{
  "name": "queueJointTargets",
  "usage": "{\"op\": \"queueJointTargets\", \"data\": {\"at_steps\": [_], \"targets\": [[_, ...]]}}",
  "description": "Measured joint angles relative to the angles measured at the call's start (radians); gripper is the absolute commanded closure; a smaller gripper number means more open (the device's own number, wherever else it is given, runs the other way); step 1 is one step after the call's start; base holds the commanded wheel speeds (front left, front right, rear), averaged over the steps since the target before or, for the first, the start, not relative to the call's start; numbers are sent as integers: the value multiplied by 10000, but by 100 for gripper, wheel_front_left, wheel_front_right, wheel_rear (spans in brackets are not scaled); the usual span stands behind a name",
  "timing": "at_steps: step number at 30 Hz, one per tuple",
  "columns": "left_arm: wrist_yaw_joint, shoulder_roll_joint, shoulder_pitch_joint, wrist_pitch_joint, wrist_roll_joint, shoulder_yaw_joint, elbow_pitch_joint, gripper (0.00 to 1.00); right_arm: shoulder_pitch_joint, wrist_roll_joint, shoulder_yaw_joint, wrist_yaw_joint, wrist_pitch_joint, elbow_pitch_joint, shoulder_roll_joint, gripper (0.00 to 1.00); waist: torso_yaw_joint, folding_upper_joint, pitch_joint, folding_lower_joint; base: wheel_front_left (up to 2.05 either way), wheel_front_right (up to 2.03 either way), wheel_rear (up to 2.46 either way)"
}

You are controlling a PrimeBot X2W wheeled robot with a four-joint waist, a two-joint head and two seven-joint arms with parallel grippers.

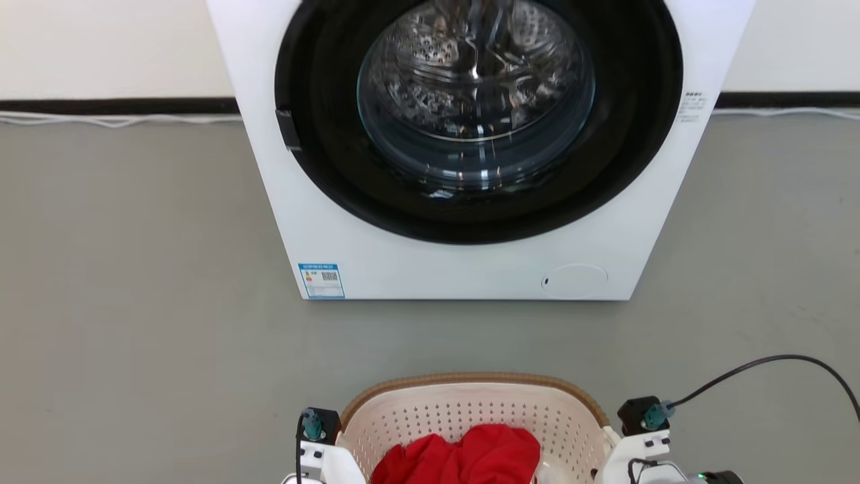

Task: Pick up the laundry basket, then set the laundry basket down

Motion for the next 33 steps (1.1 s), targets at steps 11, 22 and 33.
{"op": "queueJointTargets", "data": {"at_steps": [11, 22, 33], "targets": [[15, 79, 145, 69, -134, -190, -23, 100, 107, 533, 602, -4, 23, -105, -27, 100, 175, 0, -391, 0, 0, 0, 0], [88, 86, 148, 111, -276, -301, -86, 100, 161, 792, 949, -31, -213, 12, -29, 100, 367, 0, -417, 0, 0, 0, 0], [102, 107, 147, 107, -347, -407, -59, 100, 158, 1168, 1287, -33, -383, 38, -29, 100, 501, 0, -369, 0, 0, 0, 0]]}}
